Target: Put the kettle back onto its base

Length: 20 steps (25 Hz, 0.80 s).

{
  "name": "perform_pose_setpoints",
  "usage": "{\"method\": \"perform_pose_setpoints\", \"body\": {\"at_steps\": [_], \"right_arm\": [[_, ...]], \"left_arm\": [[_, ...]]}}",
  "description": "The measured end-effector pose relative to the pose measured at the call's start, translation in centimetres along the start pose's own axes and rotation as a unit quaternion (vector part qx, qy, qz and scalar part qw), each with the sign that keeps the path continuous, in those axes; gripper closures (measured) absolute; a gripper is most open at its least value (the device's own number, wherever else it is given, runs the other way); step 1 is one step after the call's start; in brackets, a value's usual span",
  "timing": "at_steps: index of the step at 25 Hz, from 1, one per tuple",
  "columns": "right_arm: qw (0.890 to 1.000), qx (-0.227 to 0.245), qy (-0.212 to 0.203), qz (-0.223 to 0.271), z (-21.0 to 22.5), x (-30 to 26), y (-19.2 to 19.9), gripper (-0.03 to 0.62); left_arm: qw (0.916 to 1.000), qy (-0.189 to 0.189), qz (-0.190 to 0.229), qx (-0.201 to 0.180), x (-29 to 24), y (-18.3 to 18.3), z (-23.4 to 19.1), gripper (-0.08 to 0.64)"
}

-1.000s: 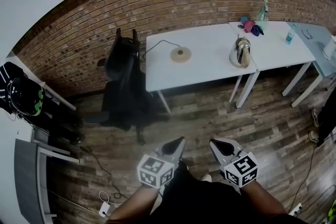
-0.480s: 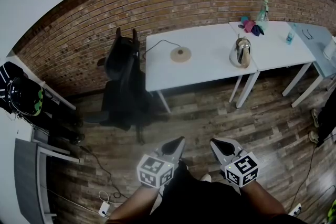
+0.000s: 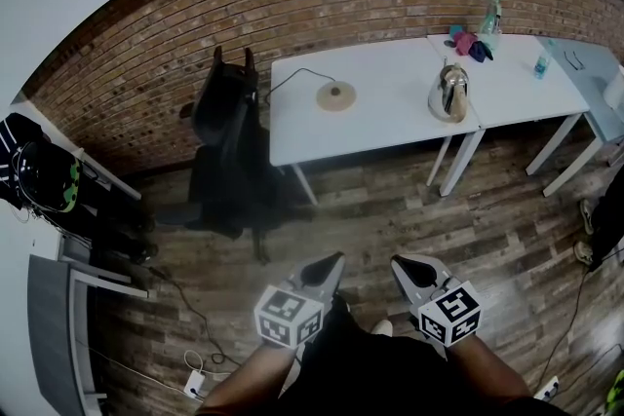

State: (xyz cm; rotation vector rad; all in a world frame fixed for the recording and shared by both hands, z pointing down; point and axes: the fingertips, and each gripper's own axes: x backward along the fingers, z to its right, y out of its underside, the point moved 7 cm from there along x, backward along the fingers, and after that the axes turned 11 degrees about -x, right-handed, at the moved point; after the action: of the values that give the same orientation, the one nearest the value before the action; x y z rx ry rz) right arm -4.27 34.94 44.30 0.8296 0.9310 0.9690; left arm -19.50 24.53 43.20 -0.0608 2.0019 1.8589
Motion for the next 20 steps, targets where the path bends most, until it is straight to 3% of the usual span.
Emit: {"method": "perform_pose_setpoints", "body": {"at_steps": [20], "right_arm": [[1.0, -0.024, 0.006, -0.005, 3.2, -2.2, -1.2, 0.565]], "left_arm": [[0.9998, -0.001, -0.016, 0.011, -3.2, -0.6, -2.7, 0.56]]}}
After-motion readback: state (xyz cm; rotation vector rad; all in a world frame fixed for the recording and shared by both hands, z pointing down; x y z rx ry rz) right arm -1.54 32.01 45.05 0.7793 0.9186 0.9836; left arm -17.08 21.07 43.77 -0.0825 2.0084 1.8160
